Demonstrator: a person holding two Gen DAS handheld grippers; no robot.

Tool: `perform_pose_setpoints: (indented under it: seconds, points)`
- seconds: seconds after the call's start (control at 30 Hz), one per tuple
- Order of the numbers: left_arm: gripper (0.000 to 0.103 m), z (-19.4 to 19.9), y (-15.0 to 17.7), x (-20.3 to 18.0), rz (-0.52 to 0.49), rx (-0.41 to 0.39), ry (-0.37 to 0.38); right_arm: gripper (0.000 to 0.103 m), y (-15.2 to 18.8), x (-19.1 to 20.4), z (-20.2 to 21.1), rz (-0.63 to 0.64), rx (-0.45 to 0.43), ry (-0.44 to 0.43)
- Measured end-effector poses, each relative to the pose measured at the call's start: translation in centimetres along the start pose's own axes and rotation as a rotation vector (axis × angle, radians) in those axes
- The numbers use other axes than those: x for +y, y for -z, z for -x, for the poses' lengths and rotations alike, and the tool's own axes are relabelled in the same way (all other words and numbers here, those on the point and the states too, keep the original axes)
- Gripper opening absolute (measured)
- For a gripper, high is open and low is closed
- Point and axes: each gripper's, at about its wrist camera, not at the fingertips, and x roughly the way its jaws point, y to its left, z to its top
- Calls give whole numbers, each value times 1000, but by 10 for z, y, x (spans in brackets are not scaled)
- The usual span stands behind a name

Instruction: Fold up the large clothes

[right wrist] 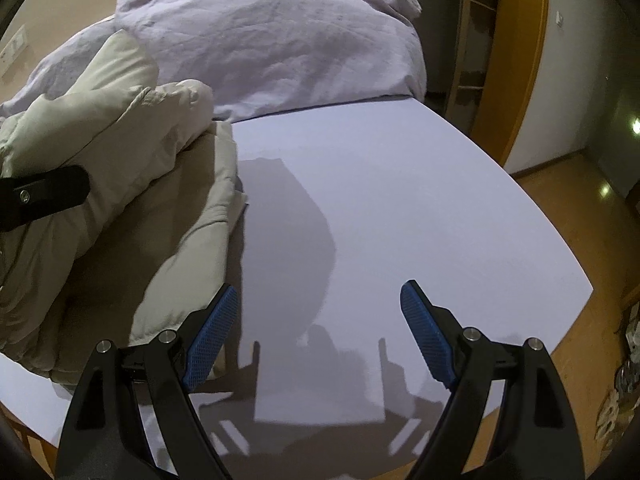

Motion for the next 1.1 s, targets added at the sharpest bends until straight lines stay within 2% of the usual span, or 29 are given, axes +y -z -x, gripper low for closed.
perform_pose_setpoints:
  seconds: [0.2,0.47,0.6,0.73,0.83,1.1]
  points:
    - [28,-8,0,-9,-27,19,-17,85,4,-8,-2,-24,12,20]
    - [63,18,-2,-20,-32,0,-4,85,6,-19,9,-52,-5,30]
    - [76,46,-2,-18,-16,-43,25,85,4,-20,16,-50,-23,24]
    - [79,72,-2,-13,-8,-92,10,85,3,-17,24,-42,-40,16]
    - [80,86,-3,3,22,-121,-31,85,1,-13,30,-32,-52,9]
    - [80,95,-12,80,150,-136,-185,85,-7,-5,38,-25,-71,-3]
